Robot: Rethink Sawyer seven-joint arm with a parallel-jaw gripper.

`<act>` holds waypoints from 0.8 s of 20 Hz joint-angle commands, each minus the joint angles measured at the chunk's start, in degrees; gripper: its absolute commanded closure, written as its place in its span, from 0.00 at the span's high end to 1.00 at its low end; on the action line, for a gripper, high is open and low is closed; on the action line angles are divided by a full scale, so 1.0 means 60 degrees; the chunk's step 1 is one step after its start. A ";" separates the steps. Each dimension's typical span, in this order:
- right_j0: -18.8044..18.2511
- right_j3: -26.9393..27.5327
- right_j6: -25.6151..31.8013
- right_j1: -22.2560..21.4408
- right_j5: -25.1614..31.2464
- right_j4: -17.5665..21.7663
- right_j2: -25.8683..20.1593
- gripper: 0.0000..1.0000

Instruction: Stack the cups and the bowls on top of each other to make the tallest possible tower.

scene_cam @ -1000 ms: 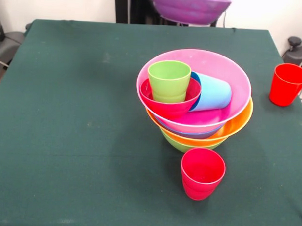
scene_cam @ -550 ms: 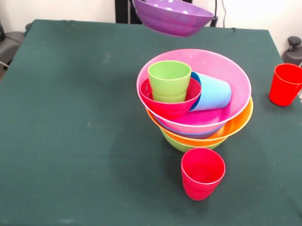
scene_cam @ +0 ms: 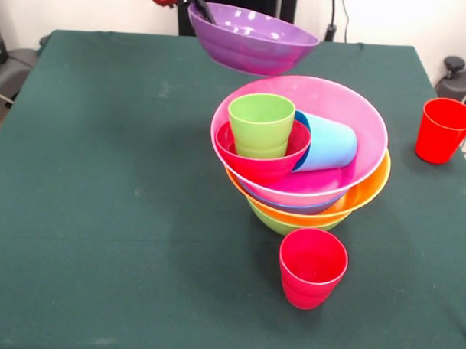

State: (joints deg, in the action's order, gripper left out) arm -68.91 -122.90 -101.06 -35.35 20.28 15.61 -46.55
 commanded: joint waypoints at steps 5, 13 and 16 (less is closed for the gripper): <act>0.0323 0.1331 0.0163 0.1416 0.1397 -0.0427 -0.0124 0.00; 0.0149 0.1634 0.0003 0.2220 0.1445 -0.1037 -0.0505 0.00; 0.0250 0.1782 0.0128 0.2284 0.1419 -0.0925 -0.0393 0.00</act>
State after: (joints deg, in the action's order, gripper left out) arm -69.39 -118.01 -101.06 -25.72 23.66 11.92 -47.70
